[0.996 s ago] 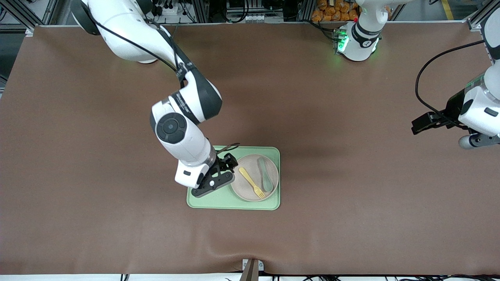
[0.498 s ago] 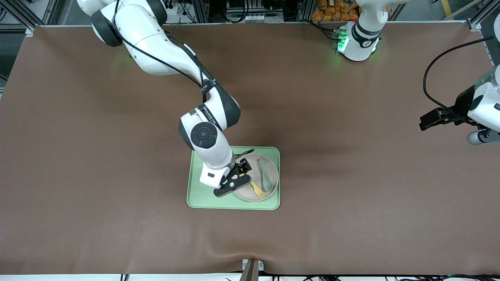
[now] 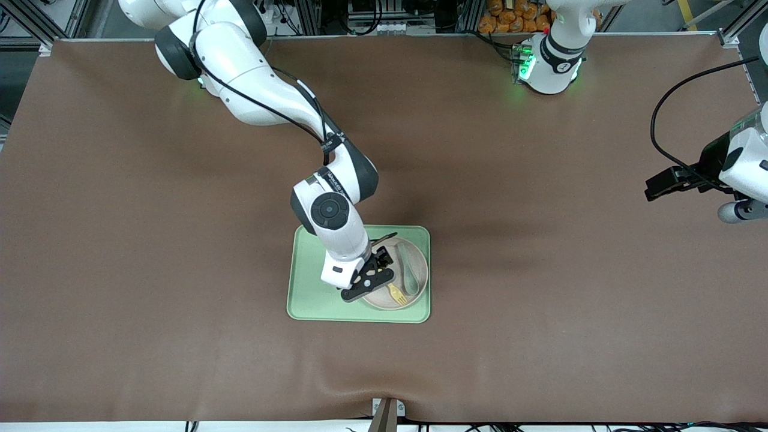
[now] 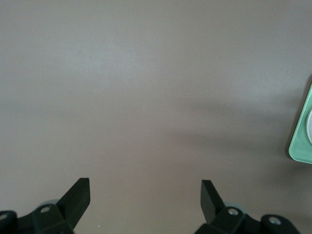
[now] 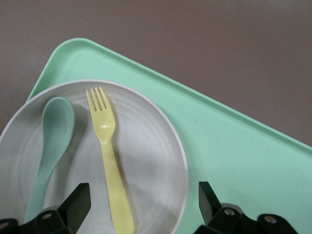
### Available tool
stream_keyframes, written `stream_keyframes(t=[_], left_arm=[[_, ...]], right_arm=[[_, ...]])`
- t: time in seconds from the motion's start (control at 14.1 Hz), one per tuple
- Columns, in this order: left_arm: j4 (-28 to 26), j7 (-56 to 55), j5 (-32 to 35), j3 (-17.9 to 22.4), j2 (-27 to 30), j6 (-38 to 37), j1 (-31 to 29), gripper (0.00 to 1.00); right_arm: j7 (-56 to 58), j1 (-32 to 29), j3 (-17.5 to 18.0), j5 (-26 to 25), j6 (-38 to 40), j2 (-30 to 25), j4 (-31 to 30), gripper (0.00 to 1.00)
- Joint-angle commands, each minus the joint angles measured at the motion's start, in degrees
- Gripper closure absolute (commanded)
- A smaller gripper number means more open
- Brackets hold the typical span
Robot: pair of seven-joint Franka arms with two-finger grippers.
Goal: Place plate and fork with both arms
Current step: 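Lower the right gripper onto the yellow fork on the plate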
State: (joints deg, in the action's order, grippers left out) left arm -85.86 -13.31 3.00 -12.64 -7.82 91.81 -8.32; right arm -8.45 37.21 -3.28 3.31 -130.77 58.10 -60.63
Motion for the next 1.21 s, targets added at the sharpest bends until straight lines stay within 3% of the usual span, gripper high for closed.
stream_keyframes(t=[0.0, 0.36, 1.14], left_arm=[[-1.59, 0.92, -0.19, -0.71, 1.41, 0.57, -1.08, 0.00], [-1.68, 0.83, -0.54, -0.71, 1.32, 0.57, -1.17, 0.00], [-2.03, 0.83, -2.04, -0.71, 1.32, 0.57, -2.58, 0.00]], right_arm=[[-1.74, 1.73, -1.38, -0.67, -0.62, 2.10, 2.79, 0.09], [-1.83, 2.52, -2.52, -0.67, -4.57, 4.73, 2.79, 0.09], [-2.45, 3.66, -2.70, -1.02, -4.58, 5.44, 2.71, 0.16]])
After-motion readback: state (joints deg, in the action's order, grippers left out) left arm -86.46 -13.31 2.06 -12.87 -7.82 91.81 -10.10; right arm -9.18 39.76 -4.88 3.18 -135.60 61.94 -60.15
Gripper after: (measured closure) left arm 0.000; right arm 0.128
